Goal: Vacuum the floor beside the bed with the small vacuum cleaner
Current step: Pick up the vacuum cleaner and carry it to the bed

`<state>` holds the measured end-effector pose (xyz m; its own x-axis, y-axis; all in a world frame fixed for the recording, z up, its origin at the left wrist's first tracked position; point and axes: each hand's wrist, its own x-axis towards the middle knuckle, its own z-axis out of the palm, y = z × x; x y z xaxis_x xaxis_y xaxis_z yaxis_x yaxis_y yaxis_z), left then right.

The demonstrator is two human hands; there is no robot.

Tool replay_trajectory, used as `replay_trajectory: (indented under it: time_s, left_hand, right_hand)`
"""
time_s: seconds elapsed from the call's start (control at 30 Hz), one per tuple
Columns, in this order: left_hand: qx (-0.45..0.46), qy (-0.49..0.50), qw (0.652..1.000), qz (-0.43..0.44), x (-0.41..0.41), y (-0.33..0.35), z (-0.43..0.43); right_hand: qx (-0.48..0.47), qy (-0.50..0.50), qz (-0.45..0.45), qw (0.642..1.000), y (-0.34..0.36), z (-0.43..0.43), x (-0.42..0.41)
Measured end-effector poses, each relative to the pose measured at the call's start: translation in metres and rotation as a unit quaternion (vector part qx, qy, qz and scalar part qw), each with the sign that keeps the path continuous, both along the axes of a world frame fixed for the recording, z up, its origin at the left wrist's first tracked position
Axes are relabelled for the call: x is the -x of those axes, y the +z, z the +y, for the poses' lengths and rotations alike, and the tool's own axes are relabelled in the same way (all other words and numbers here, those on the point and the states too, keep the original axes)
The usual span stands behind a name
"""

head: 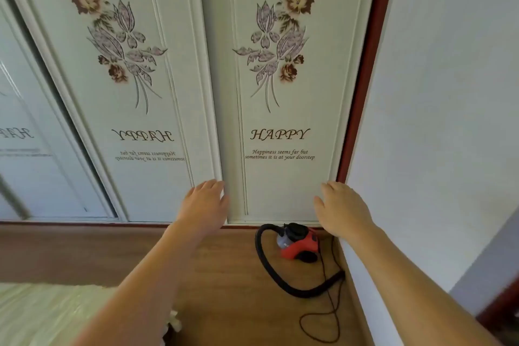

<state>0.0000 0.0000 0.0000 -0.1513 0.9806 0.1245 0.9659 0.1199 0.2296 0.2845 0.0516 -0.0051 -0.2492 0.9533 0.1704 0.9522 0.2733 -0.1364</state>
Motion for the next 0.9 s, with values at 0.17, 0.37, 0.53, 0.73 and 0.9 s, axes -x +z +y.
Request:
replay_trajectory:
  time_s: [0.17,0.37,0.53,0.73,0.9]
  left_hand:
    - [0.014,0.012,1.000,-0.008,-0.003,-0.006,0.026]
    - [0.009,0.006,1.000,-0.003,0.016,-0.016,0.075]
    - [0.015,-0.019,1.000,0.001,0.037,-0.025,0.128]
    - [0.023,-0.046,0.999,0.002,0.061,-0.036,0.186]
    - [0.030,-0.053,0.998,0.000,0.064,-0.042,0.227]
  right_hand:
    - [0.025,0.004,0.004,1.000,-0.005,0.037,-0.005]
    - [0.028,-0.004,-0.001,1.000,-0.019,0.086,0.010]
    - [0.027,-0.026,-0.016,0.999,-0.026,0.125,0.029]
    - [0.032,-0.049,-0.013,0.998,-0.034,0.167,0.047]
    - [0.044,-0.056,-0.021,0.997,-0.041,0.206,0.050]
